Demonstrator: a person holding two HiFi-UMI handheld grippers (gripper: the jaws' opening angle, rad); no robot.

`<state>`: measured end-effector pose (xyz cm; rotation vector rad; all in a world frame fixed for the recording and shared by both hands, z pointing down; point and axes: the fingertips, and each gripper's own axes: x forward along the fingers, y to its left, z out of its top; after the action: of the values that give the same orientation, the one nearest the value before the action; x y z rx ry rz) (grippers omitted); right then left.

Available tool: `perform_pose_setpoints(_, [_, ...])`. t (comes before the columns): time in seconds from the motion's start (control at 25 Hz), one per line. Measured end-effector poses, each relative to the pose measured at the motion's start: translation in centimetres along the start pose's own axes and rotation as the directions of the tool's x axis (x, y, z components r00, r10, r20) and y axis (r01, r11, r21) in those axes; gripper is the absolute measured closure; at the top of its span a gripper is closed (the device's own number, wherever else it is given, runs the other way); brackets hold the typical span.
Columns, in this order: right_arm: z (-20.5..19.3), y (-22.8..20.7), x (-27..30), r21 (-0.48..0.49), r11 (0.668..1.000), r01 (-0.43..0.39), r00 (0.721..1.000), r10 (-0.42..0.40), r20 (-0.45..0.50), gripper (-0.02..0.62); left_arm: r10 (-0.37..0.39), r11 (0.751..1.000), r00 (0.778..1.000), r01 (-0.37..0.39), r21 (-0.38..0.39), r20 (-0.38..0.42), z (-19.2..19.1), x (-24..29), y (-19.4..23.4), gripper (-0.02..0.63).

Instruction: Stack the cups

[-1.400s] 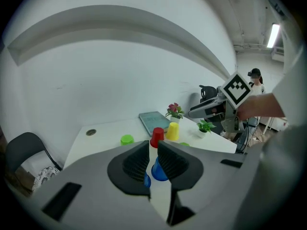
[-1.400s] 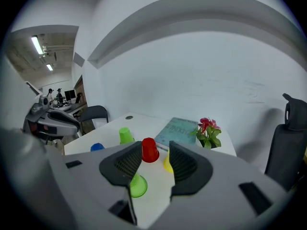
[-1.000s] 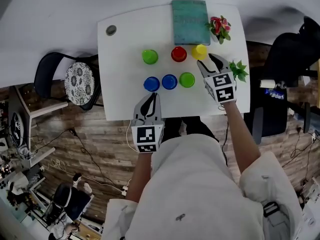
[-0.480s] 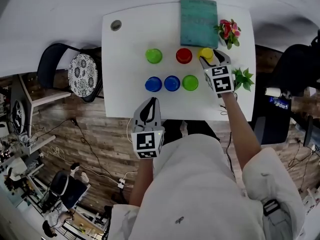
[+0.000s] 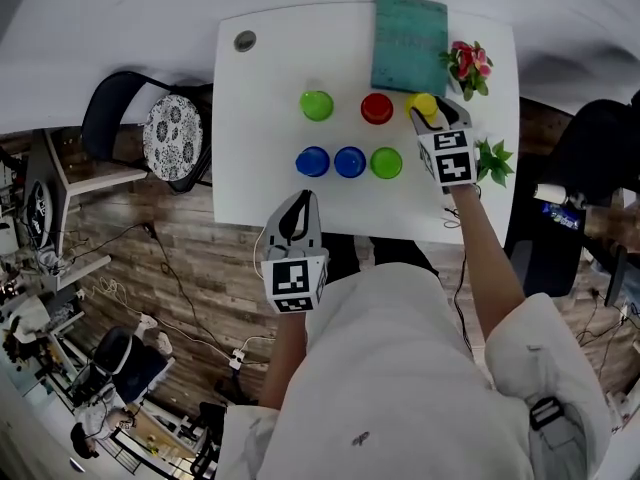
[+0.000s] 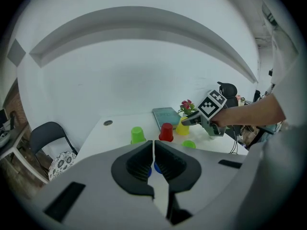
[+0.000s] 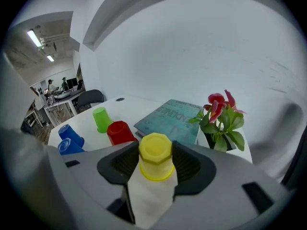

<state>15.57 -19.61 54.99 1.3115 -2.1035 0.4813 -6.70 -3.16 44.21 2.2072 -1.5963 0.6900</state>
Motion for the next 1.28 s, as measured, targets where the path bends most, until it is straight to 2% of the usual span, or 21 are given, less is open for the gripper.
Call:
perform_pose_setpoints(0.24, [1.6,0.9,-2.5,-0.012,1.0,-0.014,0.999,0.014,0.034,0.374,-0.003,1.0,1.0,0.003,0.003,0.027,0.9,-0.3,0.0,0.577])
perform_pose_setpoints(0.92, [4.1,8.6,-9.4,-0.14,0.98,-0.145,0.984,0.158,0.086,0.375,-0.016,1.0,0.993,0.014,0.014,0.119,2.7,-1.7,0.5,0.577])
perform_pose_setpoints(1.28, [3.9,12.5,-10.5,-0.189,0.957,-0.221,0.97,0.236,0.06,0.376,-0.021,1.0,0.991,0.022,0.0,0.129,2.5,-2.3,1.1,0.577])
